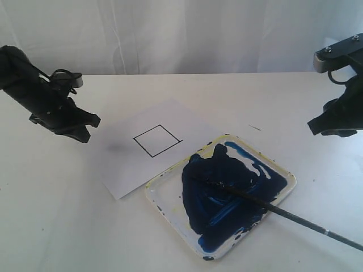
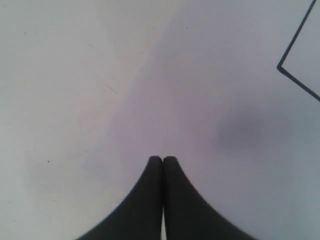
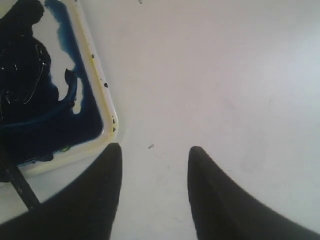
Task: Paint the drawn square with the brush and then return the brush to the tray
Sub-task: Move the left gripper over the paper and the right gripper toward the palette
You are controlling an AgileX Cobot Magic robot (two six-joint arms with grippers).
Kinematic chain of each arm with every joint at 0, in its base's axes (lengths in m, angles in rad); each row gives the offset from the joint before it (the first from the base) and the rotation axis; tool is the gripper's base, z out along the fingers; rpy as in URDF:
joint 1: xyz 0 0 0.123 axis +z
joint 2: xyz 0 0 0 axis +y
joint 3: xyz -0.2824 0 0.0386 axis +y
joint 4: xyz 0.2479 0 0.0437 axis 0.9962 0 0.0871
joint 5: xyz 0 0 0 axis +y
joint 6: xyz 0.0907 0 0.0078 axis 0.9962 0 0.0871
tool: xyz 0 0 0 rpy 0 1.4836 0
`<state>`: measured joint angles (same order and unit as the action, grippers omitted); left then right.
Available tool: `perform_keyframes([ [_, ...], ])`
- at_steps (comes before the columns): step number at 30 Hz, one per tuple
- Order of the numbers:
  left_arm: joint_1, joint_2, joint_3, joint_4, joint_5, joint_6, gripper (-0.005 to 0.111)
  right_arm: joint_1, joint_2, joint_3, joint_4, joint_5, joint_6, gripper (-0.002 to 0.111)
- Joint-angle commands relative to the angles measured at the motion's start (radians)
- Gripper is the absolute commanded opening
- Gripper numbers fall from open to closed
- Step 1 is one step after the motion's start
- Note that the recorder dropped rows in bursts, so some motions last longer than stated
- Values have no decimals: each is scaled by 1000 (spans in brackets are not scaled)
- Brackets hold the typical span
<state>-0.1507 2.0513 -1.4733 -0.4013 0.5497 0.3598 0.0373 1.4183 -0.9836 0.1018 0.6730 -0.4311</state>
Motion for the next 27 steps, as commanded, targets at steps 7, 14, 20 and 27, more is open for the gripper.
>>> perform_keyframes([
  [7,-72,2,-5,87,-25,-9,0,13,2,-7,2,1,-18,41],
  [14,-84,22,-5,131,-20,13,6,13,2,-7,2,3,-18,41],
  [20,-84,32,-5,147,-30,11,45,13,2,-7,2,3,-18,41],
  [27,-84,24,-5,145,-33,69,63,13,2,-7,2,-1,-18,41],
])
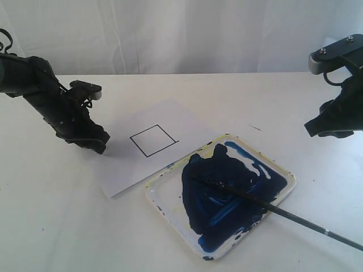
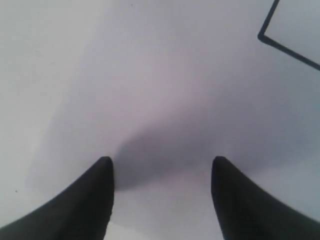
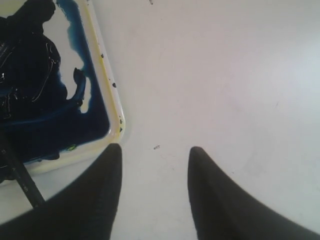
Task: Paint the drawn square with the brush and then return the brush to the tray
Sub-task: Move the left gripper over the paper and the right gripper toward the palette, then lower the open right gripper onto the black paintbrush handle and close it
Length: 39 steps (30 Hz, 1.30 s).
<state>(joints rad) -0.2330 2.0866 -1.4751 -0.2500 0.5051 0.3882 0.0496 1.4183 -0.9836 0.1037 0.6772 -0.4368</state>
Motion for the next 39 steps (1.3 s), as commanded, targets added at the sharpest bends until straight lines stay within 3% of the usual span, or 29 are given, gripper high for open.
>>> perform_keyframes([
  [1,-1,-26,-3,-6,9,62,63,0,2,-7,0,-7,-12,41],
  [8,-1,-71,-3,-6,29,244,63,0,2,-7,0,-5,-12,41],
  [35,1,18,-3,-4,36,248,63,0,2,-7,0,8,-12,41],
  [39,1,18,-3,-4,36,248,63,0,2,-7,0,81,-12,41],
])
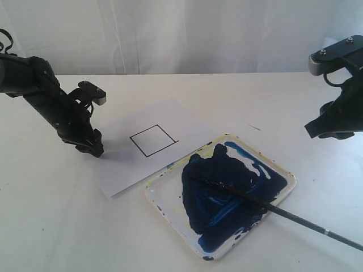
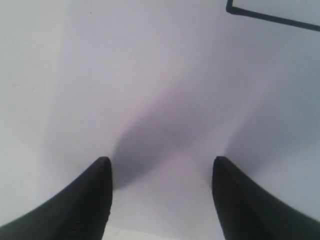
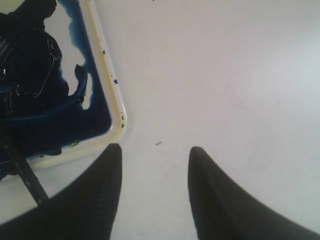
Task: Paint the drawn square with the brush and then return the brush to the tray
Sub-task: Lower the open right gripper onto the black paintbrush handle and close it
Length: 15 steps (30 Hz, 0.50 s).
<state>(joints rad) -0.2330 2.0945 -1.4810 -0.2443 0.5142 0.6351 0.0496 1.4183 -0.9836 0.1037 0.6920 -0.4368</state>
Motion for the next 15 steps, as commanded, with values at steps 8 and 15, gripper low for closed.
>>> perform_keyframes([
  [8,1,10,3,-9,31,1,63,1,2,-1,36,256,-158,41],
  [15,1,10,3,-9,34,1,63,55,30,78,154,191,-418,41],
])
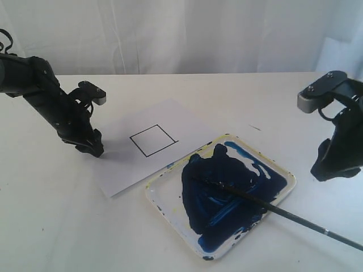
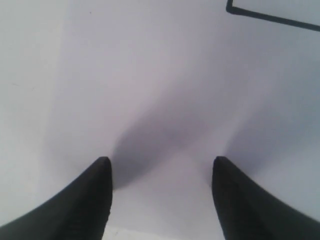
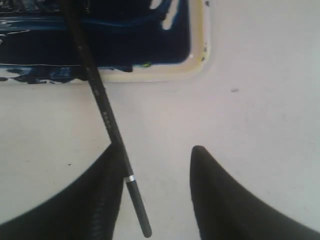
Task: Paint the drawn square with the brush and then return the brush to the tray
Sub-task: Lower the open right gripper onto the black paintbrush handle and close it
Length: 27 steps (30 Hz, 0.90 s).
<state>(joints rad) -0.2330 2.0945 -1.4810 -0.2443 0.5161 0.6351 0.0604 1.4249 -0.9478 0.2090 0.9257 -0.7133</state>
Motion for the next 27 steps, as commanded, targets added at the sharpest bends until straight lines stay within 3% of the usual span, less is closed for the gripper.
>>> perform_keyframes([
  [1,1,10,3,-9,32,1,63,63,32,53,48,-63,-151,41],
  [9,1,10,3,-9,36,1,63,118,80,135,61,-159,-172,41],
  [13,1,10,3,-9,36,1,63,118,96,170,159,-235,-177,41],
  [20,1,10,3,-9,36,1,63,118,114,246,314,-279,-412,41],
  [27,1,10,3,-9,36,1,63,118,114,308,314,-412,-459,41],
])
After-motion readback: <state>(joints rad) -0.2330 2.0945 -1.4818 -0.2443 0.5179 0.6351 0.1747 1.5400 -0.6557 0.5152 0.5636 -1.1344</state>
